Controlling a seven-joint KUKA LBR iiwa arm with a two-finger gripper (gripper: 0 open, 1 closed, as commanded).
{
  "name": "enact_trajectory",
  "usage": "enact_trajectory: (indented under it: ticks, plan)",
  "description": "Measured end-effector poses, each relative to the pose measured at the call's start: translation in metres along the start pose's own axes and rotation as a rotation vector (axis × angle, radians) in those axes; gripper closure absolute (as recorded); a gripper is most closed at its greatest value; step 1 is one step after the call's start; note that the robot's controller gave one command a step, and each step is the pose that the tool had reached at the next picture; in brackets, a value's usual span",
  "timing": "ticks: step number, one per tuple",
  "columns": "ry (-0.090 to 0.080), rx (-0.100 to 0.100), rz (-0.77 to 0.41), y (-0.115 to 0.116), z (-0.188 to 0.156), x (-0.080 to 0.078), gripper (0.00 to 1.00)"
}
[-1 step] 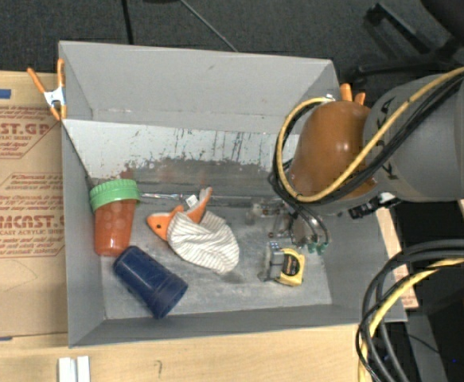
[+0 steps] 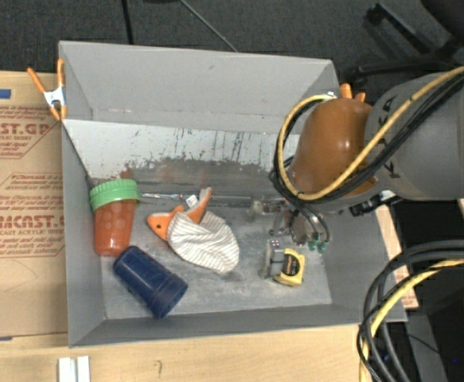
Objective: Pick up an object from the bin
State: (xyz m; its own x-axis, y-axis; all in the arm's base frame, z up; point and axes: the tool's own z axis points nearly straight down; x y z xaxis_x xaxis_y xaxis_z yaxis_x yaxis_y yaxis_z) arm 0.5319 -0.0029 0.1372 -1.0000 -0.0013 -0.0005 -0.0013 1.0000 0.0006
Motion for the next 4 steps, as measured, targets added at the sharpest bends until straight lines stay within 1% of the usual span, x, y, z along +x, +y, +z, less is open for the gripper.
enact_trajectory:
  ticks: [1,2,3,4]
  plan:
    - [-0.004,-0.001,-0.201,0.041,0.066,-0.051,1.0]
    - [-0.004,-0.001,-0.201,0.041,0.066,-0.051,1.0]
    - [-0.002,0.001,-0.171,0.028,-0.053,-0.052,1.0]
    - [-0.002,0.0,-0.171,0.028,-0.053,-0.052,1.0]
